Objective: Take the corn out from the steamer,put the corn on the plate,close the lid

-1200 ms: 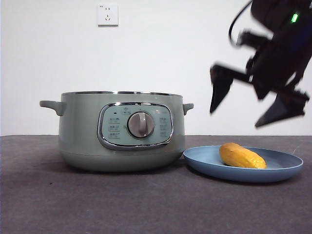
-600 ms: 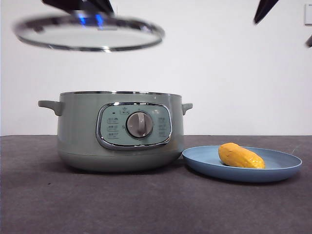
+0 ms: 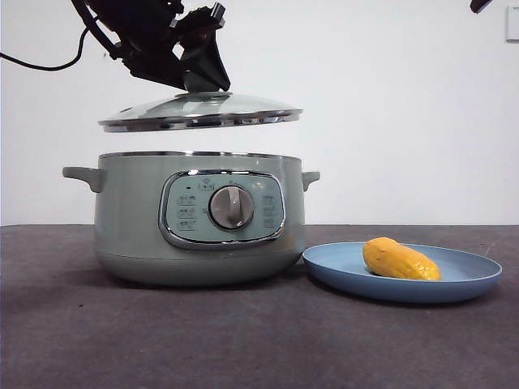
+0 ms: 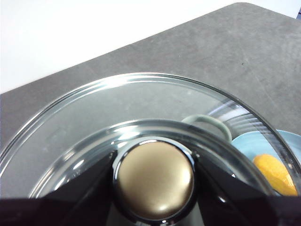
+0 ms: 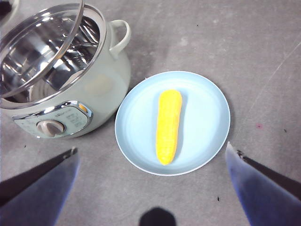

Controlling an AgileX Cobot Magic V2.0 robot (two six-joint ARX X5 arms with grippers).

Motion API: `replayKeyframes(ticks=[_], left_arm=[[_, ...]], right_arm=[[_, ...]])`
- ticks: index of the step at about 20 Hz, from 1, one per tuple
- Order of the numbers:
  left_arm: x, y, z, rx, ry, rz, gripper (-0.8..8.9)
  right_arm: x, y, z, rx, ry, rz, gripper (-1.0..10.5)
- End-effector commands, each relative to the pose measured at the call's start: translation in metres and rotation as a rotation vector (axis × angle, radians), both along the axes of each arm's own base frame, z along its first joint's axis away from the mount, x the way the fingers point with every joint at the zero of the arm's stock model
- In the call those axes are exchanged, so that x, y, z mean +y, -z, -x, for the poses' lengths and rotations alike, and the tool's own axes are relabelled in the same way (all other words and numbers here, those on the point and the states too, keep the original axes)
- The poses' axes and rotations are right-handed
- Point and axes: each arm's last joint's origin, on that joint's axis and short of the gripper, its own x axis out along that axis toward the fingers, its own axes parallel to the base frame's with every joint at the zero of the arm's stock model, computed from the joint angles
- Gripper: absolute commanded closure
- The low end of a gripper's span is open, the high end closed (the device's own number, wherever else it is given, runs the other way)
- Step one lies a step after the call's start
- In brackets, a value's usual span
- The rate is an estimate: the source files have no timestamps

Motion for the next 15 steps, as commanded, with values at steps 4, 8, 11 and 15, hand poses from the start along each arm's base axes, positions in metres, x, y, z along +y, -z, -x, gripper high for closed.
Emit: replayKeyframes(ticks=[4,8,11,15], left_arm=[[-0.004,0.011,-0.014,-0.004,0.010,0.000,8.23],[-0.005,0.019,-0.018,0.023,0.008,-0.011,8.23],[-0.006,0.025,-0.019,0.048,0.007,-0.023,8.23],[-0.006,0.029,-0.018,0.084,0.007,-0.041,8.23]], right_arm=[[0.000,0.000,0.000,-0.009,-0.011,0.007,3.5],[0.001,0.000,0.000,-0.009,-0.012,0.007,3.5],[0.001,0.000,0.000,-0.009,-0.012,0.007,3.5],[0.001,0.000,0.000,-0.009,-0.012,0.007,3.5]])
